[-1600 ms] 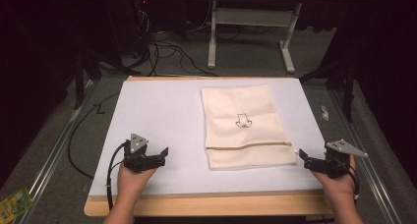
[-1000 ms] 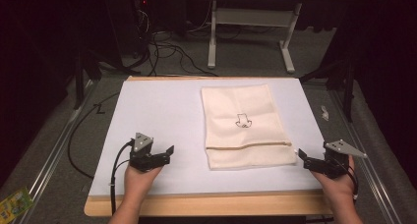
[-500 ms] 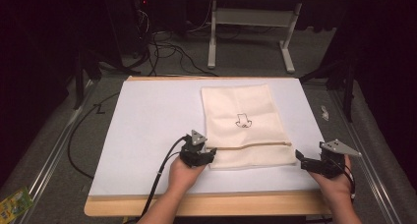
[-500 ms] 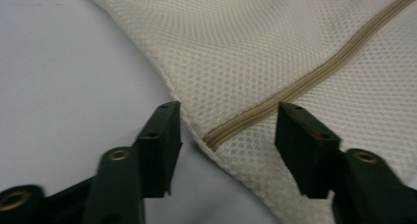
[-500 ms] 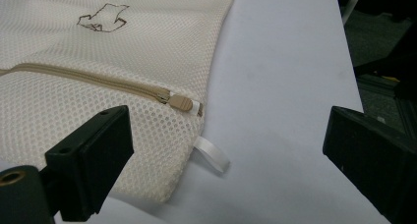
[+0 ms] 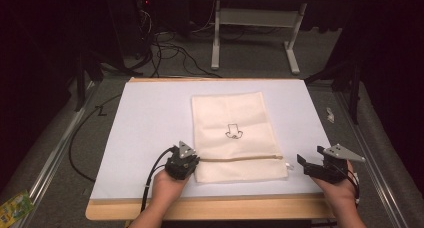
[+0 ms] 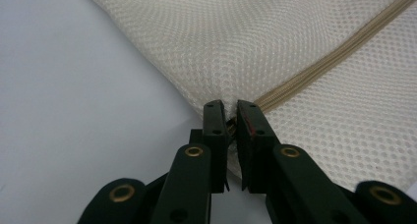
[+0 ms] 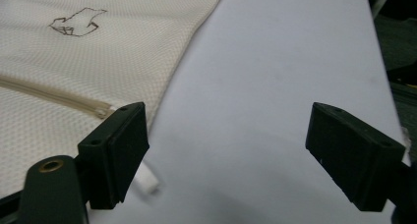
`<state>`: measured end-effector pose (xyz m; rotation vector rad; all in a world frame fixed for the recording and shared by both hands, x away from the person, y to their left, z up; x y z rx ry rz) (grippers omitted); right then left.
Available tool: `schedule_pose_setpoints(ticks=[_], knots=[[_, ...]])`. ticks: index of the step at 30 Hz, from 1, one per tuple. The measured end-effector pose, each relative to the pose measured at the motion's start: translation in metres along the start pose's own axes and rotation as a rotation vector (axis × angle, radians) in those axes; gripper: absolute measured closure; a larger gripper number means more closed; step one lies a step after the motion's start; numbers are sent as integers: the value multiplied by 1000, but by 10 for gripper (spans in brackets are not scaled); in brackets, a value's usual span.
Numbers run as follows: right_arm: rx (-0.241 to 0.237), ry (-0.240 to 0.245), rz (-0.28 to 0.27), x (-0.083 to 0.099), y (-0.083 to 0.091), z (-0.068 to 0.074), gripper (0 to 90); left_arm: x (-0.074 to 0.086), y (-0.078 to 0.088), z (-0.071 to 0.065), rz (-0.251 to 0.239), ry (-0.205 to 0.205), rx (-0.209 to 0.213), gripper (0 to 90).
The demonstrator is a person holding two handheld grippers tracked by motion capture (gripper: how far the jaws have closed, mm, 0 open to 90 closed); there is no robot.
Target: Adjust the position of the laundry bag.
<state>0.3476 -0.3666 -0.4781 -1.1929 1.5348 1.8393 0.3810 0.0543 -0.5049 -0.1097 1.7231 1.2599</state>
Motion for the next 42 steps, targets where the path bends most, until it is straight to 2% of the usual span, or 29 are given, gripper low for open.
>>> schedule_pose_setpoints(ticks=[3, 4, 5, 6, 7, 8, 9, 10, 11, 12, 13, 14, 15, 17, 18, 20, 22, 26, 30, 33, 34, 35, 36, 37, 38, 39, 40, 41, 42], knots=[[-20, 14, 10, 0, -3, 6, 199, 11, 8, 3, 2, -8, -11, 828], [-32, 36, 13, 0, -4, 11, 262, 16, 15, 7, -4, 24, 15, 821], [-32, 36, 13, 0, -4, 11, 262, 16, 15, 7, -4, 24, 15, 810], [-45, 44, 10, -1, -4, 16, 310, 15, 18, 11, -19, 43, 21, 780], [-45, 44, 10, -1, -4, 16, 310, 15, 18, 11, -19, 43, 21, 749], [-56, 53, 5, -1, -5, 20, 354, 13, 18, 13, -47, 46, 11, 701], [-61, 50, 5, -2, -5, 23, 377, 13, 18, 13, -47, 46, 11, 634], [-74, 52, 6, -2, -6, 26, 413, 11, 19, 14, -82, 45, 13, 560], [-83, 50, 8, -2, -7, 29, 467, 11, 19, 14, -82, 45, 13, 511], [-98, 48, 12, -2, -8, 33, 565, 9, 21, 14, -115, 34, 0, 473], [-98, 48, 12, -2, -8, 33, 565, 9, 21, 14, -115, 34, 0, 446], [-135, 50, 33, -3, -12, 40, 887, 7, 23, 14, -140, 31, -6, 419], [-135, 50, 33, -3, -12, 40, 887, 6, 24, 14, -159, 25, -11, 419], [-177, -1, 74, -3, -19, 45, 900, 3, 26, 13, -192, 20, -15, 395], [-200, -7, 94, -2, -23, 49, 900, 2, 26, 12, -204, 17, -17, 384], [-208, 4, 107, -1, -25, 52, 900, 1, 25, 11, -208, 15, -15, 377], [-222, 27, 121, 0, -28, 62, 900, 2, 21, 9, -190, 1, -7, 371], [-218, 49, 128, 0, -31, 68, 900, 3, 19, 6, -174, -12, -1, 368], [-183, 52, 143, 1, -34, 66, 900, 2, 20, 4, -185, -10, 9, 366], [-183, 62, 151, 2, -38, 67, 900, 2, 19, 4, -183, -8, 10, 366], [-216, 74, 141, 2, -37, 74, 900, 2, 19, 4, -179, -7, 10, 366], [-216, 74, 141, 2, -37, 74, 900, 2, 19, 4, -179, -7, 10, 366], [-296, 110, 104, -3, -31, 88, 900, 2, 18, 4, -177, -5, 9, 366], [-296, 110, 104, -3, -31, 88, 900, 2, 18, 4, -177, -5, 9, 366], [-295, 154, 87, -6, -26, 98, 900, 2, 18, 5, -172, -5, 11, 365], [-295, 154, 87, -6, -26, 98, 900, 2, 18, 5, -172, -5, 11, 365], [-264, 165, 72, -9, -24, 97, 896, 3, 18, 5, -173, 2, 14, 364], [-264, 165, 72, -9, -24, 97, 896, 3, 18, 4, -173, 3, 14, 364], [-235, 138, 73, -9, -25, 89, 884, 3, 18, 4, -171, -1, 17, 364]])
Point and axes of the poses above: each handheld gripper's, and its own axes: y roughly backward along the jaws, x roughly out of its underside, z roughly to its left, the point moved 5 cm from there along -y, roughly forward along the jaws, and after that the axes turned 2 degrees about -x, right-handed, at the moved point
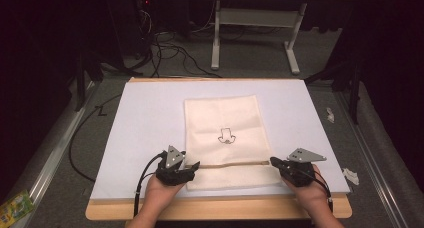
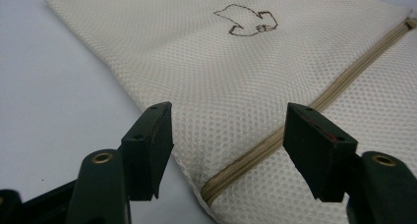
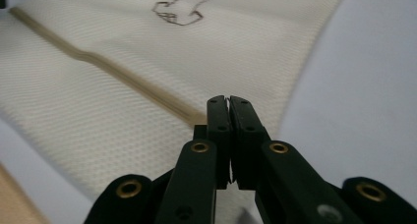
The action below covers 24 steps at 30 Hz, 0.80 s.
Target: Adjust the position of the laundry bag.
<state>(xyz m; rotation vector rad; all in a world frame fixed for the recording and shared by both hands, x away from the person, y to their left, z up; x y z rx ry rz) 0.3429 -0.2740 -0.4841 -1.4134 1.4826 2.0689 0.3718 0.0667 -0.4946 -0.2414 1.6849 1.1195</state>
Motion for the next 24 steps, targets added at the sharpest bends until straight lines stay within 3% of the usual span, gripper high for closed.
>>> schedule_pose_setpoints(ticks=[2, 5, 11, 16, 24], knots=[[10, -15, 0, 1, 1, -4, 879, 0, 0, 0, 1, -2, -1, 364], [47, -75, 5, 7, 4, -19, 819, 0, -1, 0, 1, -1, 1, 363], [42, -137, 46, 14, -5, -28, 711, 1, -2, -2, 11, -7, 8, 364], [16, -147, 58, 14, -11, -25, 681, 1, -4, -3, 16, -12, 7, 364], [14, -160, 102, 19, -19, -24, 646, 2, -4, -4, 19, -10, 8, 364]])
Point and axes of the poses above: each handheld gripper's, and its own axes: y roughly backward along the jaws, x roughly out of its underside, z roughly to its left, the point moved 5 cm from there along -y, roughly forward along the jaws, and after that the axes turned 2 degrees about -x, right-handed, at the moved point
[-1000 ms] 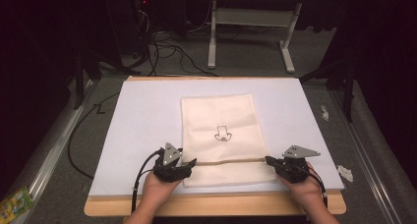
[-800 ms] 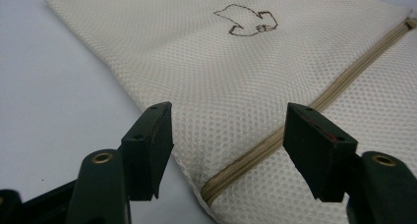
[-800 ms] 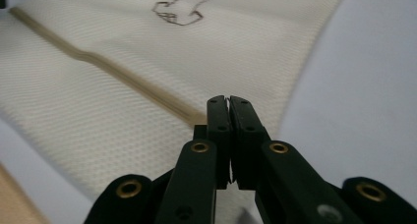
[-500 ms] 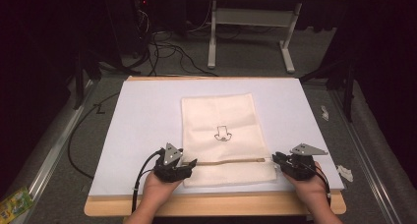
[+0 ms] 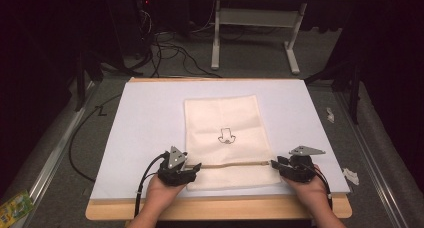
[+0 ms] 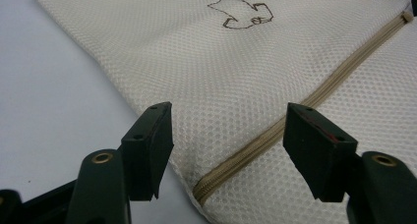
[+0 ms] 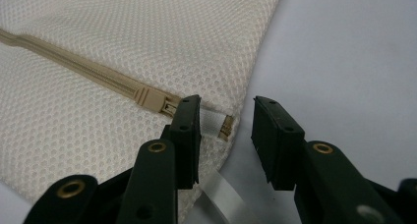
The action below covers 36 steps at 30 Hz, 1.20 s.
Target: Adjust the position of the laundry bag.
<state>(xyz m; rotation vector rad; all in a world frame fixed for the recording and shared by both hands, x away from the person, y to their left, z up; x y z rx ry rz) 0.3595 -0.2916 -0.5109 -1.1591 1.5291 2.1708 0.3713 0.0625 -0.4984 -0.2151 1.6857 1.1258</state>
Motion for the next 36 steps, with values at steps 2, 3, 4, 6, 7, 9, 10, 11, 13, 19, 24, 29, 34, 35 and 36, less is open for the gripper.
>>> schedule_pose_setpoints(ticks=[2, 3, 4, 6, 7, 9, 10, 11, 13, 19, 24, 29, 34, 35, 36], knots=[[-3, 2, 5, 0, 0, 0, 646, 0, 0, 0, 2, -1, 2, 364], [-3, 2, 5, 0, 0, 0, 646, 0, 0, 0, 2, -1, 2, 364], [-5, 6, 5, 0, 0, 0, 647, 0, -1, -1, 7, -4, 5, 364], [-7, -1, -2, -1, 0, 0, 649, 0, -1, -1, 5, -6, 3, 364], [-7, -1, -2, -1, 0, 0, 649, 0, -1, -1, 5, -6, 3, 364], [9, -5, -18, -3, 0, -1, 639, 0, -2, -1, 6, -9, 2, 364], [9, -15, -25, -5, -1, -2, 640, 0, -1, -1, 7, -7, 3, 364], [9, -15, -25, -5, -1, -2, 640, 0, -1, -1, 6, -6, 3, 364], [-2, -15, -6, -4, -3, -2, 645, 0, -1, -1, 7, -6, 3, 364], [1, 6, 23, -1, 0, 4, 655, -1, 0, 0, 6, -6, 0, 364], [-21, 11, 29, -2, -2, 5, 776, -1, -1, -2, -3, 9, 13, 375], [-27, 25, 39, -4, -2, 6, 837, -4, 0, -4, -24, 10, 24, 377], [-22, 56, 26, -7, 0, 8, 851, -6, 2, -8, -65, 19, 48, 398], [-26, 60, 14, -9, 3, 8, 853, -7, 2, -9, -71, 21, 55, 405], [-30, 56, -6, -11, 7, 8, 853, -8, 2, -9, -79, 23, 69, 407]])
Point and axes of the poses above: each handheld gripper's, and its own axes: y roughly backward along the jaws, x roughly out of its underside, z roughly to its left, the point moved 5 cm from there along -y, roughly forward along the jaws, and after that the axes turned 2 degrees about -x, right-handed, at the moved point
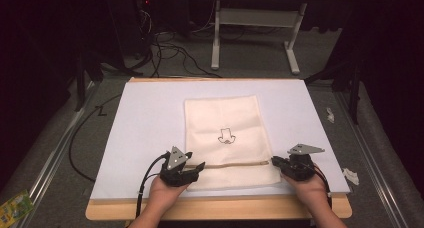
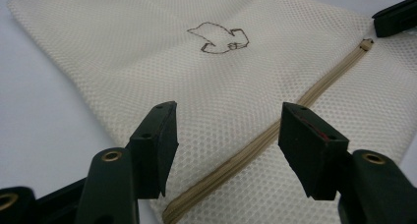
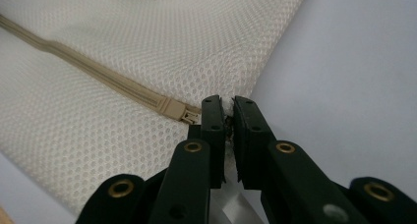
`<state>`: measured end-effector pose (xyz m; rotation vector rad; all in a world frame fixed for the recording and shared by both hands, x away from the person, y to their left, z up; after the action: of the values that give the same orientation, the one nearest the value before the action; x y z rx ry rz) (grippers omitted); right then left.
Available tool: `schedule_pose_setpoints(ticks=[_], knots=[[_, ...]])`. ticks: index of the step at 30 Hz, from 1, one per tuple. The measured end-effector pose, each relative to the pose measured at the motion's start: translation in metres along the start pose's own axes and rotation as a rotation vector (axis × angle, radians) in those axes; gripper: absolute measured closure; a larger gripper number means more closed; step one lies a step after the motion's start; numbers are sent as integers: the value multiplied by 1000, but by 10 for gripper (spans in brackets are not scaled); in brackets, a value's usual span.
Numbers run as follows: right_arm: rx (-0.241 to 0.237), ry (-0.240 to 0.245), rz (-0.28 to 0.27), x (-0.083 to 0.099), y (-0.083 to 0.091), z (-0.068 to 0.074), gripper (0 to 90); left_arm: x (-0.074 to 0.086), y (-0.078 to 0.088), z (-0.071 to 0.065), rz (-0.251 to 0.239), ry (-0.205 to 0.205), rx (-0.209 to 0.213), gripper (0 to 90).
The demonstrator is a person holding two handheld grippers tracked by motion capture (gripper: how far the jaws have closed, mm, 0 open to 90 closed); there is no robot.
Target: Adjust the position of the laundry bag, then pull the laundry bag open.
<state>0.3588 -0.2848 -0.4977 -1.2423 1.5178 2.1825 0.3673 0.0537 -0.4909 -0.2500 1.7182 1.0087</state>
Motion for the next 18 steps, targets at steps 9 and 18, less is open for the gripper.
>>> schedule_pose_setpoints(ticks=[9, 18], knots=[[-2, 48, -72, -7, 13, 7, 854, -8, 1, -4, 10, 46, 21, 418], [-21, 30, -110, -9, 19, 8, 854, -9, -17, -16, 20, -22, 15, 431]])
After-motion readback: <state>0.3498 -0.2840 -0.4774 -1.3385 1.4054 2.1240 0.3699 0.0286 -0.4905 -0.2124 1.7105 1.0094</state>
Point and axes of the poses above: each handheld gripper's, and its own axes: y roughly backward along the jaws, x roughly out of its underside, z roughly to its left, the point moved 5 cm from there along -y, roughly forward along the jaws, and after that the axes turned 2 degrees about -x, right-handed, at the moved point
